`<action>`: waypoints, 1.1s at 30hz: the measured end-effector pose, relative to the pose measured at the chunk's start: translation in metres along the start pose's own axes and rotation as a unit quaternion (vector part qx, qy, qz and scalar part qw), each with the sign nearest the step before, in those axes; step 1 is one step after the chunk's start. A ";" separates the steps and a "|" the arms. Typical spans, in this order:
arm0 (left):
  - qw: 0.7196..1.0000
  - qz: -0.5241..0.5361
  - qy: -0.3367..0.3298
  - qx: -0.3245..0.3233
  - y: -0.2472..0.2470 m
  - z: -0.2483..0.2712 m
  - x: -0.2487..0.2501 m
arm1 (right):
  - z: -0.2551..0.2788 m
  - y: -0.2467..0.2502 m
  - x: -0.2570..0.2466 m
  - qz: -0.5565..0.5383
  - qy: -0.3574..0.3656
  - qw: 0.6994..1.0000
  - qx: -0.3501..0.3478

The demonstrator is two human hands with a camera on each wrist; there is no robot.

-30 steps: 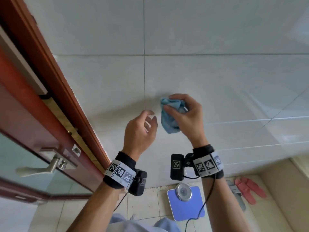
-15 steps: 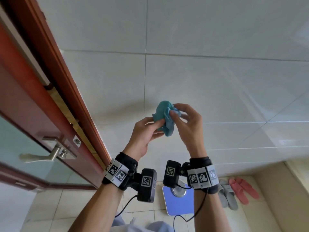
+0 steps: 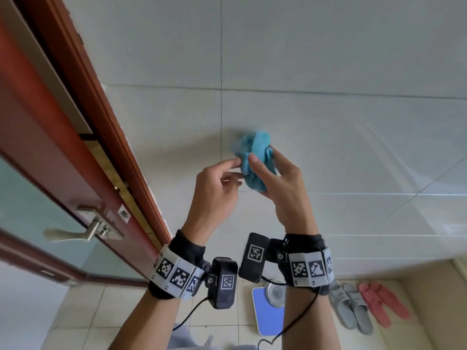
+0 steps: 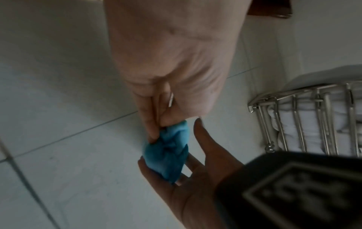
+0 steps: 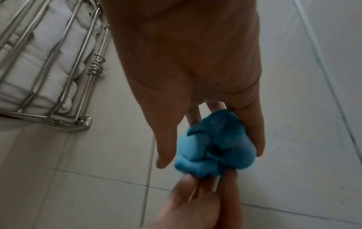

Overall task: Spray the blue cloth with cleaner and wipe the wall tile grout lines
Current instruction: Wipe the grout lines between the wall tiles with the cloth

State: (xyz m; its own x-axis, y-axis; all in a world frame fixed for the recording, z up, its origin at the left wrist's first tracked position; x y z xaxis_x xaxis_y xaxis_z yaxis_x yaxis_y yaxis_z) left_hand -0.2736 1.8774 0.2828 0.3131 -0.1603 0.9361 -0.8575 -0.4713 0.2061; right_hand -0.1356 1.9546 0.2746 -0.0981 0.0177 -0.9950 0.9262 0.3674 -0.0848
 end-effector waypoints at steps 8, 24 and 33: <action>0.991 -0.103 -0.080 -0.042 0.012 -0.002 0.012 | 0.004 0.035 -0.021 0.021 0.118 0.979 0.165; 0.915 -0.289 -0.141 0.242 0.088 -0.032 -0.008 | -0.006 -0.029 -0.061 0.337 0.526 0.745 0.235; 0.918 -0.287 -0.131 0.242 0.079 -0.035 -0.009 | -0.012 0.103 -0.109 0.131 0.405 0.718 0.551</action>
State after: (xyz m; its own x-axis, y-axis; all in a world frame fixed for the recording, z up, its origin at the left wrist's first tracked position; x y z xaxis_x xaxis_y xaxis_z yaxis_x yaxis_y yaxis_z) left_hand -0.3579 1.8718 0.3003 0.7986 0.0607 0.5989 -0.2596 -0.8629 0.4335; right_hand -0.0342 2.0014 0.3750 0.3664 0.6501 -0.6657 0.6332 -0.6985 -0.3335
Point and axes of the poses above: each hand's wrist, its own z-axis away from the middle knuckle, its own y-axis out of the back of the hand, x = y × z, the point moved 9 cm from there along -z, towards the middle knuckle, and after that the axes turned 2 degrees about z, right-handed, at the moved point
